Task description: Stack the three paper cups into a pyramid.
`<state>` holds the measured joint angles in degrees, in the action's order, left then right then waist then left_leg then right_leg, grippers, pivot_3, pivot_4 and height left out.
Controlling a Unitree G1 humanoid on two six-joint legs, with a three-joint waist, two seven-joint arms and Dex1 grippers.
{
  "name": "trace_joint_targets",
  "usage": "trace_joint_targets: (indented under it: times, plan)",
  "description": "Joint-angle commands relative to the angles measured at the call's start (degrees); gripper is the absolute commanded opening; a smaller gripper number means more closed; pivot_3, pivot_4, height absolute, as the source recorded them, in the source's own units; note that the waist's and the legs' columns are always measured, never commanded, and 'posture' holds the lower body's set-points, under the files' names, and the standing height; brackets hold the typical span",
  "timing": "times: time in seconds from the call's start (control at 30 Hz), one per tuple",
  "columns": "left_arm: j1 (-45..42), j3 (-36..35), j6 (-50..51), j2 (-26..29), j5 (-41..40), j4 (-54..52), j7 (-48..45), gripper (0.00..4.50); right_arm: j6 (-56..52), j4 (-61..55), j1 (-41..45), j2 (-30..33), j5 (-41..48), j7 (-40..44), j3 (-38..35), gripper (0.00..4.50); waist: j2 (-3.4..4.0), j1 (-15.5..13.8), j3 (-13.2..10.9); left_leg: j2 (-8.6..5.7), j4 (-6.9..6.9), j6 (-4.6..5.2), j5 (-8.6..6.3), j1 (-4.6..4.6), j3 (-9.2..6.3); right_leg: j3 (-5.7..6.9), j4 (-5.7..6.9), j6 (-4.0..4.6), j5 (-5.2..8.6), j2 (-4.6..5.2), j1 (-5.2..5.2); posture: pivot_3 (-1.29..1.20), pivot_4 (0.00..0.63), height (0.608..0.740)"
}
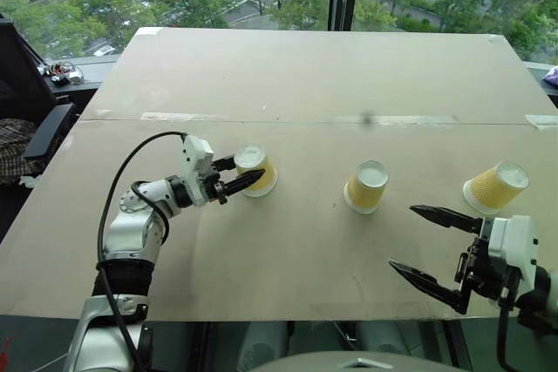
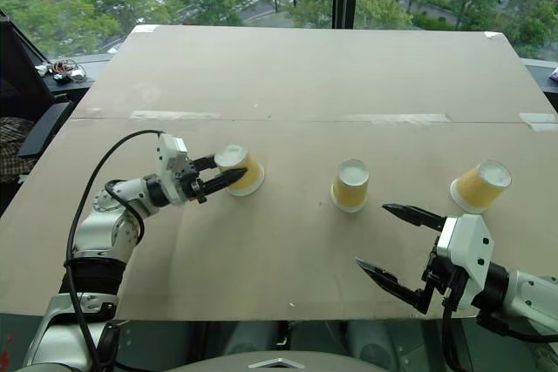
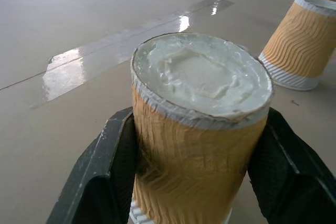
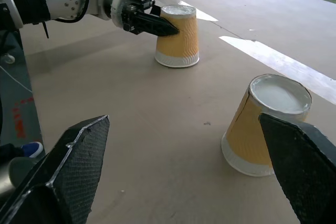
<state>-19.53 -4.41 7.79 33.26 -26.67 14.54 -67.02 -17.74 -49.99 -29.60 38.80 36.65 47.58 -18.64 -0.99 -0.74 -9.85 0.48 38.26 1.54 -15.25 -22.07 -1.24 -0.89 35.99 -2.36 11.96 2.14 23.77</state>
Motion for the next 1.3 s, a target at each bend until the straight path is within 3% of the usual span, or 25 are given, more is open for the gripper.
trace_joint_targets:
  times: [0.03,0.57,1.07,1.17,1.23,1.3]
  plan:
    - [-2.6,0.8,2.1,-0.7,-2.0,-3.5,-2.2,2.66,1.5,-2.6,-0.9,-0.8,-0.8,-1.3,-0.9,4.50,0.00,0.0,0.0,0.00,0.02,0.00,0.00,-0.01,0.00,0.00,0.00,-0.01,0.01,0.00,0.00,0.00,0.150,0.740]
    - [-9.4,12.6,-1.5,-12.3,6.2,0.6,-2.4,2.66,1.6,-6.7,-6.8,-3.4,-4.1,-5.9,-2.2,4.50,-0.01,-0.1,0.1,-0.10,0.07,0.00,0.00,0.06,-0.05,0.00,0.03,-0.33,-0.05,-0.09,-0.09,0.00,0.150,0.740]
    - [-11.9,14.3,-1.2,-15.1,9.5,0.6,0.2,2.66,4.5,-6.7,-14.0,-6.7,-4.5,-5.9,-8.0,4.50,-0.02,-0.1,0.1,-0.09,0.09,0.00,0.00,0.04,-0.07,0.00,0.02,-0.35,-0.04,-0.07,-0.11,0.00,0.150,0.740]
    - [-11.8,14.2,-1.5,-14.7,9.6,0.1,0.1,3.51,4.8,-6.0,-13.9,-6.7,-4.3,-5.7,-8.9,4.50,-0.02,0.0,0.1,-0.08,0.09,0.00,0.00,0.06,-0.07,0.00,0.03,-0.33,-0.02,-0.07,-0.12,0.00,0.150,0.740]
    - [-11.4,13.5,-0.6,-14.3,8.8,-1.3,0.3,4.31,4.8,-5.3,-13.2,-6.6,-4.0,-5.5,-9.2,4.50,-0.02,0.0,0.1,-0.08,0.08,0.00,0.00,0.06,-0.07,0.00,0.03,-0.32,-0.02,-0.08,-0.12,0.00,0.150,0.740]
    - [-10.7,12.5,1.0,-13.5,7.8,-3.2,0.9,4.42,4.7,-4.6,-12.3,-6.3,-3.9,-5.5,-9.2,4.50,-0.02,0.0,0.1,-0.07,0.08,0.00,0.00,0.06,-0.07,0.00,0.03,-0.29,0.00,-0.07,-0.12,0.00,0.150,0.740]
